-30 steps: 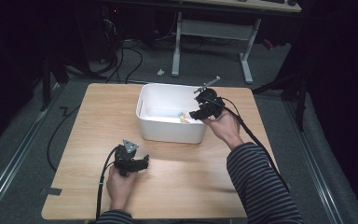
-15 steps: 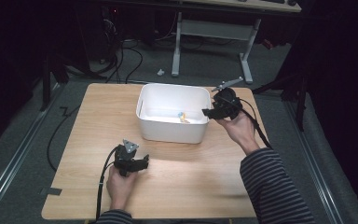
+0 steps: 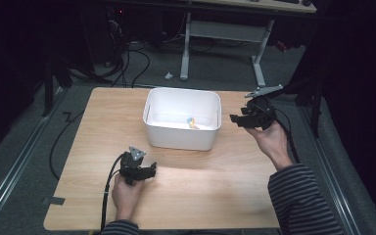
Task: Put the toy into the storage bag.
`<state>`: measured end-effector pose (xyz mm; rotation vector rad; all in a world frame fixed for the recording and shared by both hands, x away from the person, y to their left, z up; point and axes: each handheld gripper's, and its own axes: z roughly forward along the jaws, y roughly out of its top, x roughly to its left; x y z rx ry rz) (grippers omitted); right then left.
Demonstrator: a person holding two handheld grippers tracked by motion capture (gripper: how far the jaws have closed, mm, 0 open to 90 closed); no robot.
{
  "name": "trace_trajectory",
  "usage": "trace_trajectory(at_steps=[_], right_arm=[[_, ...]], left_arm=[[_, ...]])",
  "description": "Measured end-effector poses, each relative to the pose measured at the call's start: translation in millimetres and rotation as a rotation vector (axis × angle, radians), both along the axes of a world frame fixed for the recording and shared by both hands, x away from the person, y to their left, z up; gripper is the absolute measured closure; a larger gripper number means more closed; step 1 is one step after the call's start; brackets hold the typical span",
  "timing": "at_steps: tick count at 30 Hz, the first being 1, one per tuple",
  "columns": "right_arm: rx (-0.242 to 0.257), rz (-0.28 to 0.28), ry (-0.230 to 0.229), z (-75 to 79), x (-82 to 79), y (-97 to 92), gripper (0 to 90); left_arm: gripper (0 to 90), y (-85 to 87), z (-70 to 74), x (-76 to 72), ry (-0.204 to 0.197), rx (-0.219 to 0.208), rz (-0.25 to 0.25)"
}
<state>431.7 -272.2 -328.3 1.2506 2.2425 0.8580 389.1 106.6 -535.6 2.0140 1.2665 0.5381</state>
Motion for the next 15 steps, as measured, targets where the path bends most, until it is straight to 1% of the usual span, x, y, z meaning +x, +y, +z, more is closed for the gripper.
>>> trace_trajectory(at_steps=[7, 15], right_arm=[[0.031, -0.032, -0.011, -1.7, -13.8, -25.2, 48.0], [0.070, -0.066, -0.027, -9.6, -32.8, -50.2, 48.0]], left_arm=[[22.5, 0.0, 0.0, 0.0, 0.000, 0.000, 0.000], [22.4, 0.0, 0.0, 0.0, 0.000, 0.000, 0.000]])
